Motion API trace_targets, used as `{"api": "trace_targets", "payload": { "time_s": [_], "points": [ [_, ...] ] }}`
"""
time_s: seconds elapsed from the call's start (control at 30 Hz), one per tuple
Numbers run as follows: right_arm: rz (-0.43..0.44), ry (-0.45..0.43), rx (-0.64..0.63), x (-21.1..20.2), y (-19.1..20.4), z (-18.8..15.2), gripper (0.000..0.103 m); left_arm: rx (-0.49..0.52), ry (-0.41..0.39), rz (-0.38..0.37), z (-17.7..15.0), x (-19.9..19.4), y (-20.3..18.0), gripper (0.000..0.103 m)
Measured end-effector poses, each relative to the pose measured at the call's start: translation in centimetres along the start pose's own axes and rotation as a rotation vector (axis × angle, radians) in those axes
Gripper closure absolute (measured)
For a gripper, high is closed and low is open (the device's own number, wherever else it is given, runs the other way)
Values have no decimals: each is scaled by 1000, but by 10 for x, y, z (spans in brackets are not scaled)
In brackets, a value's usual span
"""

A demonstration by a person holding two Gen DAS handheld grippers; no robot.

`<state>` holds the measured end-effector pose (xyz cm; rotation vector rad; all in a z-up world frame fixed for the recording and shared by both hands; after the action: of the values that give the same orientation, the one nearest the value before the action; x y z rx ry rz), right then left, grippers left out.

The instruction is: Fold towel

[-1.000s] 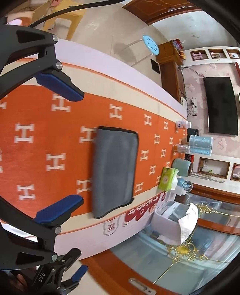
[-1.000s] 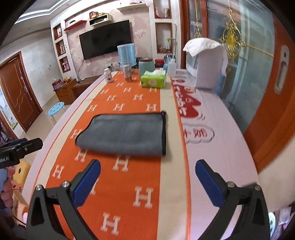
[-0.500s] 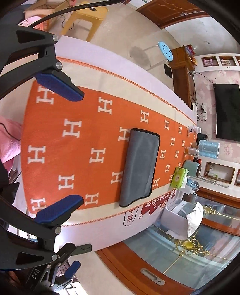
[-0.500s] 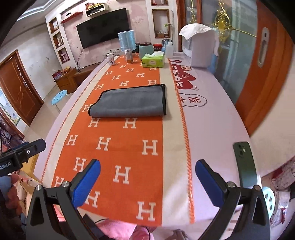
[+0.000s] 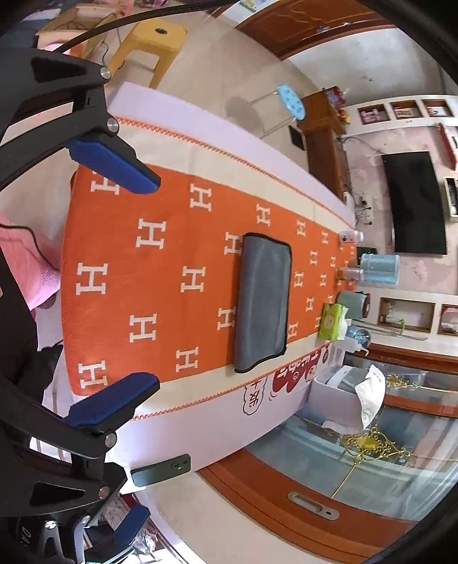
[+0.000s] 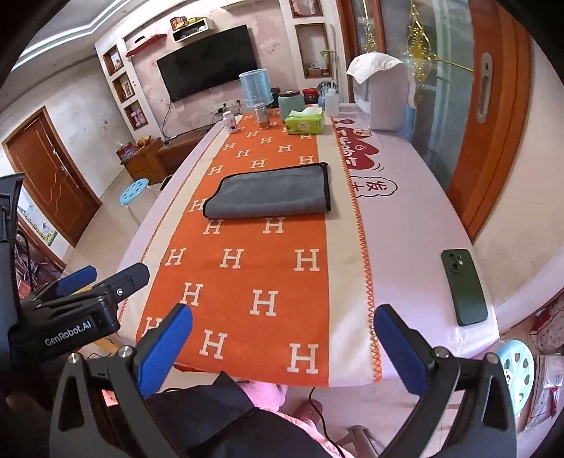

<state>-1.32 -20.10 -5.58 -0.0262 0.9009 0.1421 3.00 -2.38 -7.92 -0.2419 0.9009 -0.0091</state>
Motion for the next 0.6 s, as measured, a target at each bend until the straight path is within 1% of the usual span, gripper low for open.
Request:
{"api": "trace_targets", "payload": {
  "time_s": [0.17,0.33,0.6],
  "points": [
    [-12,-8,23,-1,-2,0,0,12,-54,40,6,-9,1,2],
    [-12,-6,2,1,7,0,0,12,-93,87,8,-16,7,2],
    [-18,-8,-16,1,14,0,0,4,-123,108,9,-22,14,1]
  ]
}}
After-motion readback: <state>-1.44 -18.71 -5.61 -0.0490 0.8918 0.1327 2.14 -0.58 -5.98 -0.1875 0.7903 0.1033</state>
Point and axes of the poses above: each gripper's, at about its wrist camera, not at the fingertips, and x roughly the way its jaws point, y to its left, z to its top, the point moved 8 cm from there along x, roughly the way its jaws point, and after that the axes turned 13 degrees about -x, right-handed, at the moved point
